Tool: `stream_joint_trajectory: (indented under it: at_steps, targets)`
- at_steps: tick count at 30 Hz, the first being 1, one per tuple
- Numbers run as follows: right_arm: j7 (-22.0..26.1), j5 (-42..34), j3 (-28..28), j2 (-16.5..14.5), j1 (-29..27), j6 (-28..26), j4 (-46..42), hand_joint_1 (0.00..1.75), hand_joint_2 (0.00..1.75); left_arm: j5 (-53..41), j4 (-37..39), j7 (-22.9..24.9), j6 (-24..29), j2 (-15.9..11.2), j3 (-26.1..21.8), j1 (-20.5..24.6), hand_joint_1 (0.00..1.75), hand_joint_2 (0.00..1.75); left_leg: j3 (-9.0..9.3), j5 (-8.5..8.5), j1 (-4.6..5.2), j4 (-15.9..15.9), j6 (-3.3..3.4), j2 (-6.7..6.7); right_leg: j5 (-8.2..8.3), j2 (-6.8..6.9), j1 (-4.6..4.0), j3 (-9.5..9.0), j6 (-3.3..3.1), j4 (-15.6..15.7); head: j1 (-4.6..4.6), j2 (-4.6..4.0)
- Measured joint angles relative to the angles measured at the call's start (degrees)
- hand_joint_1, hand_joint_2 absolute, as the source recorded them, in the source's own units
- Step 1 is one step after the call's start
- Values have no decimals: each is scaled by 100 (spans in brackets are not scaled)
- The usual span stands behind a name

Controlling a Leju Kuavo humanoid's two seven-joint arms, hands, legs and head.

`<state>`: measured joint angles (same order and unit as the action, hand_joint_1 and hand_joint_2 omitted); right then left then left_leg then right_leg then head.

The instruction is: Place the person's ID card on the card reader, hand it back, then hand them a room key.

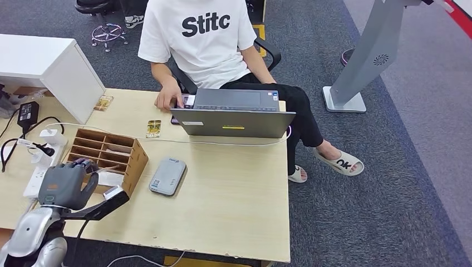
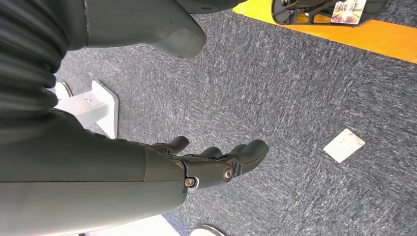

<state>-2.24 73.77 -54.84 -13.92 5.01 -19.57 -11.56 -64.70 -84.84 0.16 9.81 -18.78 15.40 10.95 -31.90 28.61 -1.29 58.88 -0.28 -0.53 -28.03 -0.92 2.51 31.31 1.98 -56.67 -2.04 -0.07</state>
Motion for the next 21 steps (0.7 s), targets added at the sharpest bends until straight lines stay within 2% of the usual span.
stream_joint_trajectory:
  at_steps: [4, 9, 16, 21]
  targets:
    - [-5, -3, 0, 0, -1, -7, 0, 0, 175, 83, -547, -165, 335, 166, -217, -21, 175, 175, 0, 0, 0, 0, 0, 0, 0, 0, 0, 0, 0, 0, 1, 0]
    - [-29, 5, 0, 0, -2, -7, 0, 0, 175, 256, -1041, -222, 332, 276, -537, 86, 175, 175, 1, 0, 0, 0, 0, 0, 0, 0, -1, 2, 0, 0, 1, 0]
    - [-47, 53, 2, 0, -1, 3, 0, 0, 175, 83, -973, -93, 138, 316, -922, 768, 175, 175, 2, -6, -1, 0, -7, -2, 4, 1, 0, 0, 0, -3, 2, 0]
    - [-47, 64, 3, 0, -1, 3, 0, 0, 175, 23, -884, -44, 131, 318, -988, 963, 175, 175, 1, -6, 0, 0, -7, -2, 4, 0, 0, 1, 1, -3, 2, 0]
